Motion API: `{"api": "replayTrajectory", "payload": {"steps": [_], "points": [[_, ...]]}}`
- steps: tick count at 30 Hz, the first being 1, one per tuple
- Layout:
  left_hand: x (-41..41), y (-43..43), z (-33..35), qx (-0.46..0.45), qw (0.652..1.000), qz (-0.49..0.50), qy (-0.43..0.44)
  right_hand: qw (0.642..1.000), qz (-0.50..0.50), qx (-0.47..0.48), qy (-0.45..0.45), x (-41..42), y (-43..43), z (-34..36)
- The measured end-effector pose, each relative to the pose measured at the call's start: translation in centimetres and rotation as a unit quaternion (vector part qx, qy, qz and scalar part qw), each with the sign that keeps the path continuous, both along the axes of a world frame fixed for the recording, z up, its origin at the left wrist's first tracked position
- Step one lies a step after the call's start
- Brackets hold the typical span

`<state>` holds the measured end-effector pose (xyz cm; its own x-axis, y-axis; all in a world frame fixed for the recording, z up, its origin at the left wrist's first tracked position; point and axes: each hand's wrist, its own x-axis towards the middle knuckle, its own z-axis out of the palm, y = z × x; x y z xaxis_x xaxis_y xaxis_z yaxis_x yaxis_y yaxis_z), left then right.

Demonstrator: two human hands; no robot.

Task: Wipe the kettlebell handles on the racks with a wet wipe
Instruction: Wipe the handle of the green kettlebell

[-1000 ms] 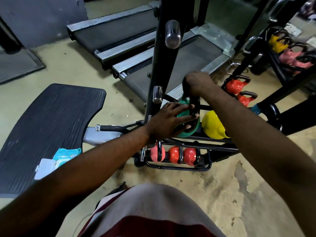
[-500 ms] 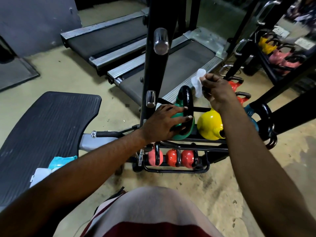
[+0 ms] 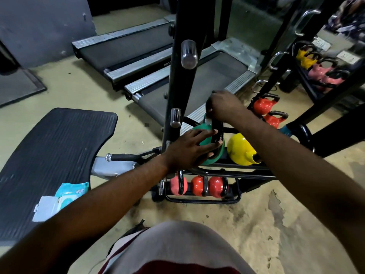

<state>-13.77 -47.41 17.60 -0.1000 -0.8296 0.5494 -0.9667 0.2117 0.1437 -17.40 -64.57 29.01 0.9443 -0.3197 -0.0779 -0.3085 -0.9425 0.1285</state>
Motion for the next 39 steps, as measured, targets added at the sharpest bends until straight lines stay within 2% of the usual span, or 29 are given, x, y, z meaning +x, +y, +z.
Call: {"api": "replayTrajectory", "payload": {"steps": [2,5,6,8,12,15,17,18,19,20,21,22,23,24,26,28,30,31,32,34,35,36,37,39], "points": [[-0.2,-0.2,-0.3,0.0,1.0,-0.007,-0.008,0.998,-0.026,-0.044,0.047,1.1,0.6,0.6],[-0.5,-0.6,-0.7,0.008,1.0,-0.01,-0.002,0.99,0.023,-0.116,0.075,1.2,2.2,-0.1],[-0.5,-0.6,-0.6,0.01,1.0,-0.012,-0.001,0.988,0.032,-0.137,0.071,0.9,2.9,-0.4],[-0.1,-0.4,-0.6,0.01,1.0,-0.013,-0.003,0.976,0.077,-0.201,-0.024,0.3,3.1,-1.4],[0.6,0.5,-0.8,0.02,1.0,-0.002,-0.015,0.996,-0.008,-0.086,0.027,1.1,2.3,-0.7],[-0.1,0.7,-1.0,0.037,0.999,0.003,-0.008,0.999,-0.039,-0.016,-0.032,-2.0,2.2,-0.8],[0.0,0.8,-1.0,0.052,0.999,0.005,-0.009,0.976,-0.125,0.126,-0.123,-4.8,2.1,-1.2],[0.2,1.0,-1.0,0.063,0.998,0.009,-0.013,0.944,-0.168,0.217,-0.183,-6.0,2.1,-1.3],[0.5,1.1,-0.9,0.074,0.997,0.013,-0.017,0.887,-0.213,0.327,-0.247,-6.5,1.9,-1.8],[0.7,1.1,-0.8,0.082,0.996,0.016,-0.018,0.797,-0.257,0.459,-0.297,-6.6,1.8,-2.1],[0.7,1.0,-0.7,0.088,0.996,0.017,-0.016,0.689,-0.298,0.569,-0.334,-6.2,1.5,-2.7],[0.7,0.9,-0.7,0.093,0.995,0.017,-0.012,0.59,-0.326,0.646,-0.358,-5.7,1.0,-3.4],[0.6,0.9,-0.6,0.093,0.996,0.016,-0.007,0.521,-0.348,0.687,-0.368,-5.2,0.7,-3.7],[0.5,0.9,-0.6,0.091,0.996,0.016,-0.003,0.483,-0.365,0.706,-0.368,-5.0,0.9,-3.8],[0.4,1.1,-0.7,0.086,0.996,0.014,-0.008,0.456,-0.387,0.712,-0.368,-5.3,1.8,-4.1],[0.4,1.6,-0.8,0.084,0.996,0.004,-0.022,0.464,-0.392,0.699,-0.377,-6.7,3.0,-4.6],[0.4,2.0,-1.0,0.091,0.995,-0.008,-0.034,0.503,-0.373,0.668,-0.401,-8.1,4.0,-4.5],[0.4,2.2,-1.1,0.096,0.995,-0.01,-0.035,0.545,-0.358,0.632,-0.419,-8.2,4.1,-4.2],[0.2,2.2,-1.3,0.099,0.994,-0.008,-0.035,0.611,-0.342,0.568,-0.432,-7.9,3.8,-3.9],[0.0,2.3,-1.5,0.102,0.994,0.004,-0.026,0.779,-0.299,0.372,-0.405,-5.9,2.9,-3.2],[-0.1,2.5,-1.5,0.101,0.995,0.009,-0.02,0.848,-0.268,0.272,-0.368,-4.5,2.9,-3.0],[-0.1,2.6,-1.6,0.099,0.995,0.011,-0.014,0.898,-0.237,0.185,-0.321,-3.2,3.1,-2.8],[-0.1,2.8,-1.6,0.101,0.995,0.012,-0.01,0.93,-0.213,0.12,-0.274,-2.3,3.5,-2.8],[0.0,3.1,-1.8,0.111,0.994,0.009,-0.007,0.961,-0.18,0.041,-0.208,-1.9,4.9,-2.7]]}}
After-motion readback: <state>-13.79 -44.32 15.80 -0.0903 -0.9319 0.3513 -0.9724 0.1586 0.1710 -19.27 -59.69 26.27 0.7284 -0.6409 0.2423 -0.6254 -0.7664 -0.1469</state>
